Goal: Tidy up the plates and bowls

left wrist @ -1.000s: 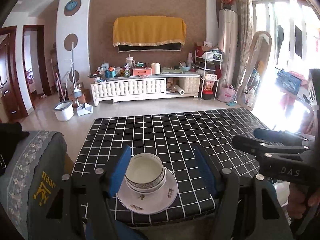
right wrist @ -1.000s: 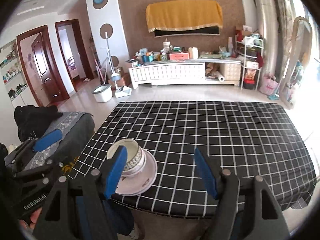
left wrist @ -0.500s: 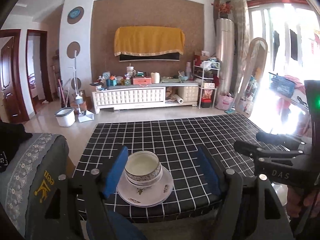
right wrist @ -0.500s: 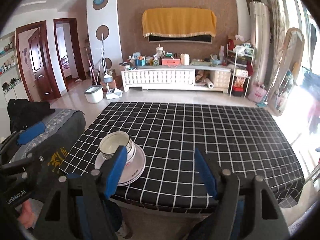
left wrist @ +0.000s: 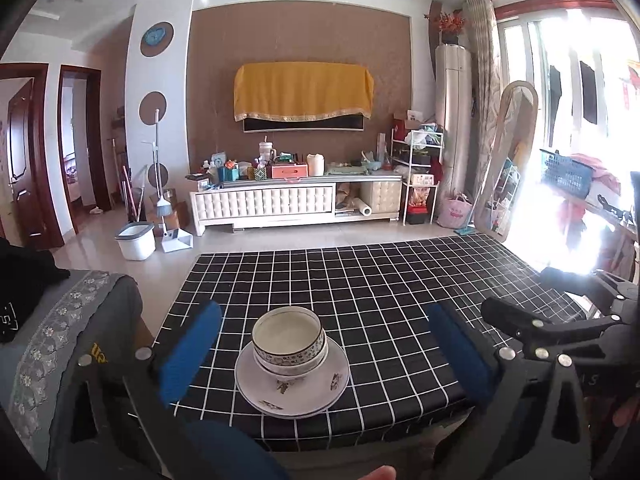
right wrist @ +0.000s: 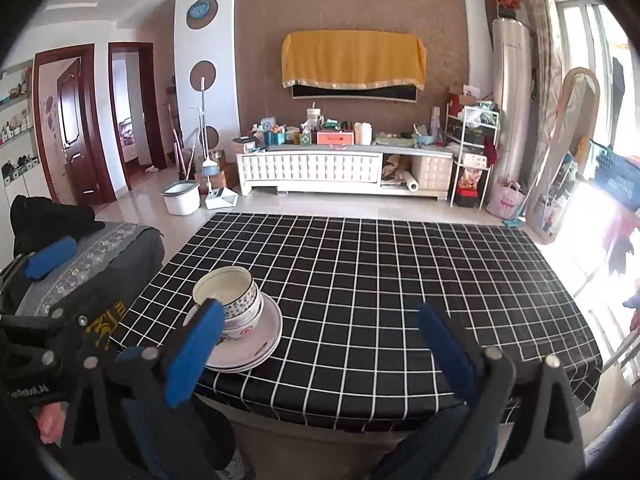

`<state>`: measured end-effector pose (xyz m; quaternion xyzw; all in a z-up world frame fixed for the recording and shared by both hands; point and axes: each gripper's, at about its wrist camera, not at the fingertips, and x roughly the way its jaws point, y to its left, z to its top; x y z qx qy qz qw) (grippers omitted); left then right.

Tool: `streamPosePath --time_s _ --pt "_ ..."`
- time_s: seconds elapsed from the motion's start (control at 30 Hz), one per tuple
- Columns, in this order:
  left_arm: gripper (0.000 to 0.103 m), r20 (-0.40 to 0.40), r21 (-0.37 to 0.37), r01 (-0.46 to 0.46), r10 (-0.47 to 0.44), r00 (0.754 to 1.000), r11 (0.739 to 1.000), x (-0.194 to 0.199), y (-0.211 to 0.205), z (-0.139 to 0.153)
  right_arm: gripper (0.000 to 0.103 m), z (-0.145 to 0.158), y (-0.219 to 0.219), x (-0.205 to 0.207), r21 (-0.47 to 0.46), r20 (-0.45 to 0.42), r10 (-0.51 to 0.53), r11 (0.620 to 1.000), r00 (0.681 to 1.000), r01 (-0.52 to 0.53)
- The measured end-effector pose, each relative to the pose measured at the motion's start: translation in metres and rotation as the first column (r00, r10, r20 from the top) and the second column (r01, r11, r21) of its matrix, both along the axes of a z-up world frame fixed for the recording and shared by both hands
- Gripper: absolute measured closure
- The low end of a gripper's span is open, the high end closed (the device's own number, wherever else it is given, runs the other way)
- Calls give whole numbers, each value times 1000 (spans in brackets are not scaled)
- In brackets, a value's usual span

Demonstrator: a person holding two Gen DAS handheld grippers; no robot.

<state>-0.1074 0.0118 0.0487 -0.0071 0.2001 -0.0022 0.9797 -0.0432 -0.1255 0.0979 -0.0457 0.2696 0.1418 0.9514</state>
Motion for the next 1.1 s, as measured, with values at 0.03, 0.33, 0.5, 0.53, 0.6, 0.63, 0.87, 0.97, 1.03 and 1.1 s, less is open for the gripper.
streamPosePath --time_s 0.03,0.33,0.5,0.53,0.6,0.63,0.87,0.97,1.03,1.1 --pt "0 -1 3 -2 2 1000 1000 0 -1 0 1 1 0 -2 -5 11 0 1000 1000 1" --pt "0 -24 8 2 -2 1000 1000 -1 -4 -1 0 0 -4 -4 -11 1 -12 1000 1000 12" --pt "0 -30 8 -3 4 1000 1000 1 -2 -2 0 2 -7 -7 4 14 -10 1000 1000 10" --pt "0 -32 7 -5 5 999 1000 1 -2 -2 0 2 -8 -8 6 20 -12 1000 1000 12" --pt "0 -33 1 -6 6 999 1000 2 -1 -2 0 3 -7 -8 -2 22 -10 1000 1000 10" --pt "0 -35 -1 -6 6 999 1000 2 -1 -3 0 2 -7 -7 -4 20 -9 1000 1000 9" --pt "0 -41 1 -4 4 999 1000 3 -1 -3 0 1 -7 -6 -6 16 -13 1000 1000 13" --pt "0 -47 2 -5 5 999 1000 4 -1 -4 0 1 -7 -6 -9 13 -15 1000 1000 15" --pt "0 -50 6 -7 8 999 1000 4 -1 -5 0 0 -8 -7 -10 13 -16 1000 1000 16" --pt "0 -49 7 -6 6 999 1000 3 -1 -5 0 1 -9 -7 -6 11 -15 1000 1000 15"
